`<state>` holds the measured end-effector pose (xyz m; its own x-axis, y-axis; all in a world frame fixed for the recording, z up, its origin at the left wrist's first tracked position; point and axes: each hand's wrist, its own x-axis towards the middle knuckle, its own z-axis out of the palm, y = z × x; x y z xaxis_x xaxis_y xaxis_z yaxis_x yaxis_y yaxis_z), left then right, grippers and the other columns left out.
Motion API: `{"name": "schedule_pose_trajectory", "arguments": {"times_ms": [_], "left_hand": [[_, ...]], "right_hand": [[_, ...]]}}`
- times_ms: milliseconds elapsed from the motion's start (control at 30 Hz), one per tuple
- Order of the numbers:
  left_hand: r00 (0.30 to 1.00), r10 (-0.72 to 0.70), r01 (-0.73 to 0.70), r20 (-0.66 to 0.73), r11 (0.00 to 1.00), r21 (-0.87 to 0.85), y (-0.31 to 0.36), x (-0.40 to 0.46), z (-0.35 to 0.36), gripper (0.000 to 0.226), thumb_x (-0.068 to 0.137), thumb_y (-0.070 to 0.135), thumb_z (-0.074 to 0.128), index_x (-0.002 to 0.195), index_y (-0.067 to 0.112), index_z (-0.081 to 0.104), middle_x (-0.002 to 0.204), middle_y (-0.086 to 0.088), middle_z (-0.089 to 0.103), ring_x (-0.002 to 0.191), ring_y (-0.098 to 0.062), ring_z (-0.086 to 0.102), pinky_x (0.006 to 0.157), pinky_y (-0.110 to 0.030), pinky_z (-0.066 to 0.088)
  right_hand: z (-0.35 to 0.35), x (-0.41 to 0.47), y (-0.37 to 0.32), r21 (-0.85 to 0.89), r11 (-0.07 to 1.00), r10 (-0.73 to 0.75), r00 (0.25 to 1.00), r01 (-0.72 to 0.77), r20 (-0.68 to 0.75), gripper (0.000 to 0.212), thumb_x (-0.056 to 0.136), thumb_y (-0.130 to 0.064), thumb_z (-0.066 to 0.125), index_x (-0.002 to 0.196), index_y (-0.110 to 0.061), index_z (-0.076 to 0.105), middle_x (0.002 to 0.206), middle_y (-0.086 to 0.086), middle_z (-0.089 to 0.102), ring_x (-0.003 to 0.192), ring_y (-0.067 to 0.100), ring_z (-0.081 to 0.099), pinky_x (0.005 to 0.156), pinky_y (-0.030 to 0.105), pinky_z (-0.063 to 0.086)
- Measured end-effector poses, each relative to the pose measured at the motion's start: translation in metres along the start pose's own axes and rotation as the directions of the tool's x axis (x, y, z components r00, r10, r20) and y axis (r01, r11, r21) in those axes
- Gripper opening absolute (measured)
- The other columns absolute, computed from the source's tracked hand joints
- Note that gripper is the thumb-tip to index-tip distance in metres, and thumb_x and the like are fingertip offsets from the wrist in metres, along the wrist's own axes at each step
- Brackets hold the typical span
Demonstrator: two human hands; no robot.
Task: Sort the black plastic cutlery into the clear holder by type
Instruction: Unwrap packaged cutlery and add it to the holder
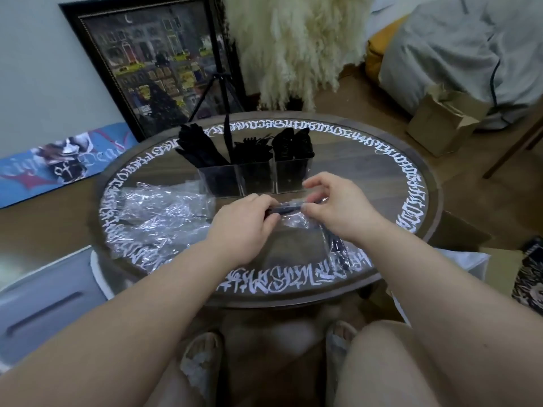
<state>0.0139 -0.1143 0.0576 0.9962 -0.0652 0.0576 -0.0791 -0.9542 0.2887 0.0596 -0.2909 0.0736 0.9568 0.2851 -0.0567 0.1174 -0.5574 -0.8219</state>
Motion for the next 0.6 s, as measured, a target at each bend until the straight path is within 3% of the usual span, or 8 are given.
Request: {"name": "schedule_pose_trajectory", "arguments": {"times_ms": [67, 200, 333, 500, 600], "left_hand": [[0.999, -0.034, 0.033, -0.011, 0.999, -0.024, -0.011, -0.009, -0.004, 0.031, 0.097, 0.038, 0.048, 0.124, 0.025, 0.054, 0.113, 0.006, 0.057, 0.105, -0.016, 0.055, 0.083, -0.03, 0.043], [0.997, -0.076, 0.073, -0.02, 0.99, -0.119, -0.029, -0.027, -0.01, 0.033, 0.096, 0.044, 0.044, 0.12, 0.025, 0.056, 0.109, 0.005, 0.057, 0.1, -0.016, 0.055, 0.082, -0.032, 0.044], [0.992, -0.129, 0.125, -0.017, 0.983, -0.134, -0.041, -0.038, -0.011, 0.024, 0.098, 0.042, 0.042, 0.108, 0.027, 0.058, 0.096, 0.008, 0.059, 0.089, -0.015, 0.055, 0.073, -0.032, 0.044], [0.993, -0.116, 0.116, 0.006, 0.991, -0.066, -0.051, -0.046, -0.004, 0.018, 0.096, 0.044, 0.048, 0.1, 0.029, 0.057, 0.079, 0.012, 0.057, 0.076, -0.015, 0.056, 0.064, -0.031, 0.044], [0.996, -0.079, 0.083, 0.042, 0.993, -0.084, -0.055, -0.046, 0.001, 0.013, 0.095, 0.042, 0.05, 0.09, 0.03, 0.053, 0.08, 0.01, 0.058, 0.077, -0.015, 0.055, 0.063, -0.03, 0.04]], "right_hand": [[0.012, 0.001, -0.011, 0.018, 1.0, 0.006, 1.0, -0.006, 0.007, 0.024, 0.082, -0.013, 0.071, 0.102, -0.022, 0.061, 0.086, 0.002, 0.07, 0.078, 0.022, 0.067, 0.08, 0.037, 0.055], [0.037, -0.001, -0.023, 0.047, 0.998, -0.034, 0.999, 0.035, -0.022, 0.023, 0.083, -0.009, 0.063, 0.079, -0.031, 0.059, 0.073, -0.002, 0.069, 0.074, 0.02, 0.065, 0.078, 0.04, 0.056], [0.058, -0.009, -0.022, 0.066, 0.994, -0.08, 0.997, 0.081, -0.019, 0.023, 0.087, -0.008, 0.058, 0.087, -0.03, 0.059, 0.072, -0.006, 0.067, 0.075, 0.019, 0.066, 0.077, 0.038, 0.055], [0.077, -0.019, -0.016, -0.188, 0.95, -0.25, 0.968, 0.25, 0.026, 0.031, 0.093, -0.019, 0.058, 0.121, -0.031, 0.061, 0.103, -0.012, 0.05, 0.087, 0.004, 0.053, 0.08, 0.017, 0.042], [0.082, -0.018, -0.012, -0.271, 0.91, -0.31, 0.949, 0.313, 0.056, 0.022, 0.092, -0.015, 0.058, 0.109, -0.024, 0.07, 0.095, -0.01, 0.052, 0.085, 0.007, 0.052, 0.081, 0.023, 0.046]]}}
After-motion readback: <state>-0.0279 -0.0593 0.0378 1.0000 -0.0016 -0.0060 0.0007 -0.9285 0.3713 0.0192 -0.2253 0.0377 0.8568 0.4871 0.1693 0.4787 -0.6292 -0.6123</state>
